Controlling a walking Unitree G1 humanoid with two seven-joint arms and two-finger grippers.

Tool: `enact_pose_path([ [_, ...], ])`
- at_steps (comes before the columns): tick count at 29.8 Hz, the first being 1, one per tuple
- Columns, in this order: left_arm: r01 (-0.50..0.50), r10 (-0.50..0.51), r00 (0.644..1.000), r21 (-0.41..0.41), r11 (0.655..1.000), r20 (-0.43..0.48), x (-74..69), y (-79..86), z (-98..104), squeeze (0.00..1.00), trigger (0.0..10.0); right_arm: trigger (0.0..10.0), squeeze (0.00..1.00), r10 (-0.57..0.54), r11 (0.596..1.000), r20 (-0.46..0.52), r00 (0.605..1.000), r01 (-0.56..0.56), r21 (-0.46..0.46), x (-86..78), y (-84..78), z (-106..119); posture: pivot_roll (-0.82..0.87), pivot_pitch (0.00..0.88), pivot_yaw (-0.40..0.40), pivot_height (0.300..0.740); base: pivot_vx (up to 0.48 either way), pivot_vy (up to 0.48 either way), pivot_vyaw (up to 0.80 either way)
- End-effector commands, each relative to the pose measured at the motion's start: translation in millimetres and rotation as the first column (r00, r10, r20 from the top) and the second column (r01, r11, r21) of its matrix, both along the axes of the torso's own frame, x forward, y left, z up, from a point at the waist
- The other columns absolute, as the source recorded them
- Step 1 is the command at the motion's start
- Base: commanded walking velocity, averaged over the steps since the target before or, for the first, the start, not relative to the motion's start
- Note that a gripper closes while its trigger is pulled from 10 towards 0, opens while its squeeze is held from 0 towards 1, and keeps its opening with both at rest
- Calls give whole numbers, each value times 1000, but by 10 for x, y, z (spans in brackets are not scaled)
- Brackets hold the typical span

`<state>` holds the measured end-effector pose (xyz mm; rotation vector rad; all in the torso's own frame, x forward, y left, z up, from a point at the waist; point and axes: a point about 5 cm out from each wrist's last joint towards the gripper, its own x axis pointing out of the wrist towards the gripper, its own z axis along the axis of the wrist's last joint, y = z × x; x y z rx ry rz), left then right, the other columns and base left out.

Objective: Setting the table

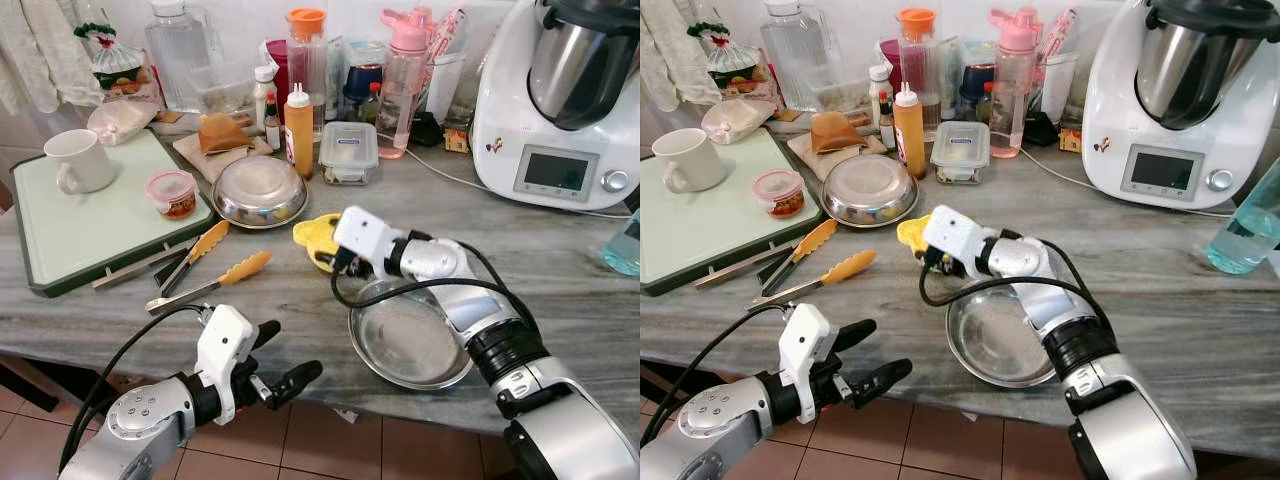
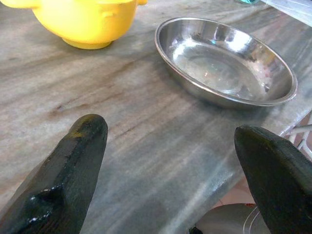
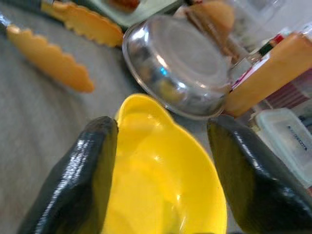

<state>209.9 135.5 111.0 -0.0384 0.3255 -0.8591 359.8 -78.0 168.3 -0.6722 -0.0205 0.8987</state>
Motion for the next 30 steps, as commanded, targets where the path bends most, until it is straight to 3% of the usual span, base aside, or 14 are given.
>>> enact_pose_path([
  [1,-10,9,1000,24,1000,10,17,53,-2,0,10000,10000,1000,-14,999,-7,1000,15,33,-40,-6,-4,29,42,12,740,0,0,0],
  [7,-12,11,1000,33,999,23,35,63,5,0,10000,10000,1000,-83,991,40,996,78,105,-105,-14,67,34,32,8,740,0,0,0],
  [9,-43,41,998,24,999,49,74,81,39,0,10000,10000,1000,-196,966,97,976,175,192,-173,-86,145,32,26,7,740,0,0,0],
  [12,-59,58,996,15,998,61,100,86,58,0,10000,10000,1000,-271,942,112,956,239,234,-231,-156,165,27,22,10,740,0,0,0],
  [15,-82,81,993,4,997,86,144,84,92,0,10000,10000,1000,-376,888,84,923,333,317,-373,-296,168,12,17,17,740,0,0,0],
  [20,-136,134,980,3,991,150,235,93,163,0,10000,10000,1000,-433,863,97,896,381,333,-579,-378,215,-12,23,30,740,0,0,0],
  [25,-241,243,951,-37,970,191,338,102,194,0,10000,10000,1000,-436,858,24,900,407,313,-764,-388,160,-41,30,44,740,0,0,0],
  [30,-351,346,898,-31,936,271,422,125,228,0,10000,10000,1000,-488,810,-48,871,473,348,-856,-443,102,-57,26,49,740,0,0,0],
])
